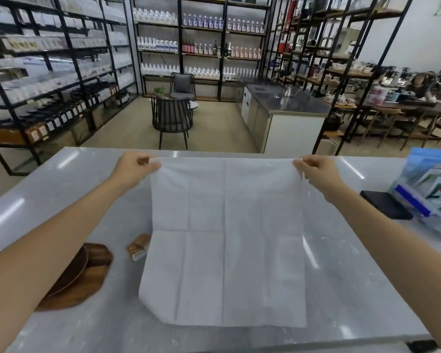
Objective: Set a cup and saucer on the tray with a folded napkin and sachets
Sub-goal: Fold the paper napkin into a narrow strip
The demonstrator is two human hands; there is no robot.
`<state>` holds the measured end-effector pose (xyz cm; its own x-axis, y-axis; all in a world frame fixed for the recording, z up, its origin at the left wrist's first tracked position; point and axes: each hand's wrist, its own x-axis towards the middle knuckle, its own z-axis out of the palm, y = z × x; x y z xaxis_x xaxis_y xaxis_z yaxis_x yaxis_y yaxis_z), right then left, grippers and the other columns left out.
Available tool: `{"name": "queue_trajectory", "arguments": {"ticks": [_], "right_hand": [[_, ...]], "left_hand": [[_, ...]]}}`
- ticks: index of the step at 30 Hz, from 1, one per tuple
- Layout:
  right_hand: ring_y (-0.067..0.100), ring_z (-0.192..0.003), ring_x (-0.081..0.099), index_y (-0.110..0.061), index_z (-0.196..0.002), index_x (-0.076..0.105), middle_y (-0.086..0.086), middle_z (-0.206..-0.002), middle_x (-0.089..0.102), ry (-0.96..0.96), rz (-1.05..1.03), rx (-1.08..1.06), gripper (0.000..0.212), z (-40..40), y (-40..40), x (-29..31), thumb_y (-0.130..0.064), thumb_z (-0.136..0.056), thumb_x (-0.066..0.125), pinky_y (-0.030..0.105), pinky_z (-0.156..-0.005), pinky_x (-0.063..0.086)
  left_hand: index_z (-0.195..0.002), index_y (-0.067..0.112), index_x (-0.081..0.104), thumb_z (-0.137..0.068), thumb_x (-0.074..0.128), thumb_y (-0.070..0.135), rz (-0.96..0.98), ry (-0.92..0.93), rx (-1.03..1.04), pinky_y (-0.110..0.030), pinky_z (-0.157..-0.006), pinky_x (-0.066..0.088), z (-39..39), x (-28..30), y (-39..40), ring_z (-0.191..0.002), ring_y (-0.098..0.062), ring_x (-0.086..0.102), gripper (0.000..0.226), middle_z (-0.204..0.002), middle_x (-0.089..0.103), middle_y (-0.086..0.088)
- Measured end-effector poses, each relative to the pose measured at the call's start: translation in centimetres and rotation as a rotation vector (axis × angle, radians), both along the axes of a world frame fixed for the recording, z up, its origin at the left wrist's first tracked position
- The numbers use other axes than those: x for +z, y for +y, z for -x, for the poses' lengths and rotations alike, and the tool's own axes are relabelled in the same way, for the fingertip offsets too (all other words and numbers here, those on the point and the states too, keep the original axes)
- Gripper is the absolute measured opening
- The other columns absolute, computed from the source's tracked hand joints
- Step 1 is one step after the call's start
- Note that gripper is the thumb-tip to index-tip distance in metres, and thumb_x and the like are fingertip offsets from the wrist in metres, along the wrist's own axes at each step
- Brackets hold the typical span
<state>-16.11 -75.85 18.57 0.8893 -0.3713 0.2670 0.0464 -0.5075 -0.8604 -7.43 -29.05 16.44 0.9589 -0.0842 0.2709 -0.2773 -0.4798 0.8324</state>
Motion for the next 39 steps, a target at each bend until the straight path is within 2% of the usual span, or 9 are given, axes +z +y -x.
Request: {"name": "queue_trajectory", "arguments": {"ticks": [3, 10, 14, 17, 19, 23, 28, 35, 39], "right_hand": [[0.008, -0.057, 0.062, -0.012, -0.1, 0.075, 0.001, -0.073, 0.069, 0.061, 0.054, 0.012, 0.012, -0.1, -0.3, -2.1, -0.022, -0.096, 0.068, 0.019, -0.051, 0.049], [0.023, -0.08, 0.074, -0.001, -0.103, 0.071, 0.016, -0.092, 0.075, 0.178, 0.101, 0.097, 0.013, 2.5, -0.3, -6.1, -0.011, -0.097, 0.066, 0.015, -0.059, 0.059], [0.011, -0.08, 0.076, -0.006, -0.099, 0.073, 0.009, -0.088, 0.077, 0.18, 0.128, 0.11, 0.011, 5.2, -0.3, -7.5, -0.016, -0.094, 0.071, 0.016, -0.063, 0.061], [0.005, -0.079, 0.076, -0.016, -0.092, 0.075, 0.001, -0.084, 0.078, 0.171, 0.162, 0.129, 0.003, 7.9, -0.5, -9.3, -0.019, -0.092, 0.073, 0.028, -0.064, 0.065], [0.006, -0.081, 0.077, -0.023, -0.09, 0.075, -0.005, -0.083, 0.078, 0.18, 0.163, 0.151, 0.004, 9.6, -0.6, -10.9, -0.021, -0.093, 0.073, 0.031, -0.064, 0.065], [0.003, -0.081, 0.076, -0.035, -0.088, 0.074, -0.014, -0.086, 0.078, 0.198, 0.184, 0.175, 0.016, 12.6, -0.1, -14.6, -0.02, -0.092, 0.073, 0.023, -0.062, 0.062], [-0.01, -0.087, 0.07, -0.044, -0.09, 0.069, -0.026, -0.091, 0.075, 0.257, 0.297, 0.204, 0.026, 15.3, 0.5, -18.8, -0.019, -0.09, 0.076, 0.005, -0.064, 0.051], [-0.01, -0.094, 0.068, -0.027, -0.097, 0.074, -0.014, -0.099, 0.075, 0.284, 0.398, 0.243, 0.023, 17.3, 0.3, -22.5, -0.007, -0.086, 0.077, 0.0, -0.079, 0.047], [0.003, -0.088, 0.073, -0.018, -0.099, 0.075, -0.007, -0.103, 0.075, 0.255, 0.437, 0.244, 0.021, 17.5, 0.2, -22.9, -0.003, -0.086, 0.076, 0.003, -0.083, 0.05]], "left_hand": [[-0.082, 0.038, 0.073, -0.09, 0.073, 0.027, -0.09, -0.022, -0.062, -0.022, -0.063, 0.046, 0.1, -2.4, 0.2, -0.067, 0.01, 0.064, 0.014, -0.076, 0.073, 0.017], [-0.08, 0.04, 0.075, -0.088, 0.075, 0.019, -0.222, 0.007, -0.113, -0.033, -0.064, 0.061, 1.8, -6.4, 1.8, -0.067, -0.013, 0.071, 0.023, -0.08, 0.077, 0.008], [-0.088, 0.024, 0.081, -0.085, 0.078, 0.015, -0.243, -0.022, -0.126, -0.026, -0.075, 0.058, 4.8, -7.8, 2.5, -0.079, -0.01, 0.071, 0.01, -0.088, 0.077, 0.009], [-0.086, 0.023, 0.08, -0.082, 0.079, 0.007, -0.252, -0.051, -0.149, -0.015, -0.069, 0.053, 7.9, -9.5, 3.2, -0.077, -0.005, 0.068, 0.016, -0.082, 0.076, 0.009], [-0.086, 0.022, 0.079, -0.082, 0.078, 0.002, -0.26, -0.037, -0.17, -0.021, -0.068, 0.054, 9.5, -10.9, 3.6, -0.077, -0.008, 0.068, 0.02, -0.084, 0.075, 0.007], [-0.089, 0.019, 0.082, -0.079, 0.079, 0.0, -0.26, -0.008, -0.174, -0.015, -0.061, 0.05, 11.8, -14.0, 4.4, -0.073, -0.003, 0.066, 0.022, -0.087, 0.073, 0.023], [-0.089, 0.03, 0.081, -0.078, 0.077, -0.004, -0.361, 0.011, -0.222, -0.02, -0.063, 0.055, 14.4, -18.0, 5.5, -0.08, -0.003, 0.069, 0.036, -0.089, 0.075, 0.013], [-0.092, 0.021, 0.08, -0.078, 0.081, 0.002, -0.368, 0.024, -0.269, -0.005, -0.075, 0.049, 17.3, -20.6, 4.7, -0.085, 0.002, 0.068, 0.024, -0.095, 0.07, 0.012], [-0.096, 0.021, 0.079, -0.082, 0.079, 0.01, -0.44, 0.0, -0.281, -0.024, -0.08, 0.057, 17.9, -20.6, 4.4, -0.087, -0.003, 0.068, 0.018, -0.097, 0.069, 0.013]]}}
